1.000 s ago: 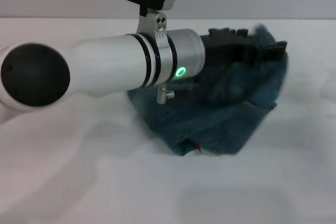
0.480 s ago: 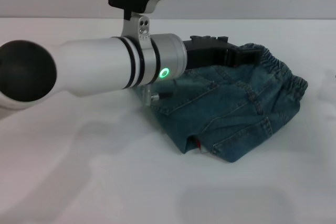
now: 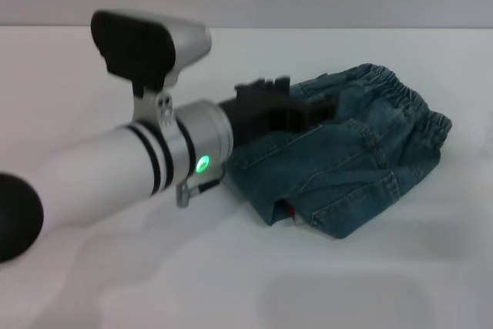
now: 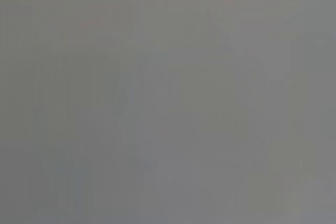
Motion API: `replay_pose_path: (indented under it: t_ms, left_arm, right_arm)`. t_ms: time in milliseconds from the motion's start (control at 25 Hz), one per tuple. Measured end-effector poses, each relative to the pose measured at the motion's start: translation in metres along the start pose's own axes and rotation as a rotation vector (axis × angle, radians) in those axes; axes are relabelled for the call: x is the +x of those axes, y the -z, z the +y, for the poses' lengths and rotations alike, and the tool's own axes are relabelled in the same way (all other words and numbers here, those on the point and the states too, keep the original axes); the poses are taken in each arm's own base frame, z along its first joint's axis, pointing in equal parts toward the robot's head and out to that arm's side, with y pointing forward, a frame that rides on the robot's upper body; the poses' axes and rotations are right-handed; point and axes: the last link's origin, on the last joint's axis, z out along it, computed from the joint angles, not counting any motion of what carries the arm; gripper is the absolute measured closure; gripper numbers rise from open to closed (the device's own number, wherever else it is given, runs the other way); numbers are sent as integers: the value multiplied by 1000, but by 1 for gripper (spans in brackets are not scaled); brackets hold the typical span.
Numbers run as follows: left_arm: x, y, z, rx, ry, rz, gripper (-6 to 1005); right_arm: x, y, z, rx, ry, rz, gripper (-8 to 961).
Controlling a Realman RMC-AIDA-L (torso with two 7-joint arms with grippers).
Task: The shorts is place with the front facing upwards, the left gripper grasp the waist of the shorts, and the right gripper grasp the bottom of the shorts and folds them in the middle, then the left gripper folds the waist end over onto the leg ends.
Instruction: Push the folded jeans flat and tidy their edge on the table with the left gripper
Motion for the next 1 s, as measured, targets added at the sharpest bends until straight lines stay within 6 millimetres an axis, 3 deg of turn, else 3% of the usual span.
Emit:
replay_pose_path:
  t_ms: [40,200,240,280,440,560,800,1000]
  left_arm:
    - [-23,9,-1,22,16,-26,158]
    - [-33,13,-1,36,-1,-31,159]
    - [-33,13,-1,36,-1,-31,191]
    - [-50,17,1,78,-30,-13,224]
    - [-70,18,5,86,-35,-42,353]
    - [-83,19,15,55,-29,-84,589]
    - [-99,20,44,-34,-38,-140,727]
    - [-106,17,45,-45,-29,-166,855]
  right_arm:
    - [0,5,-2,6,1,-15,953]
    - [5,22,-6,11,13,-57,953]
    - [7,26,-7,10,14,-54,953]
    - [10,29,-8,13,14,-48,953]
    - [19,41,-11,25,15,-16,953]
    - [23,45,-14,33,16,-1,953]
    - [23,41,-12,25,15,4,954]
    - [22,38,-10,17,16,0,954]
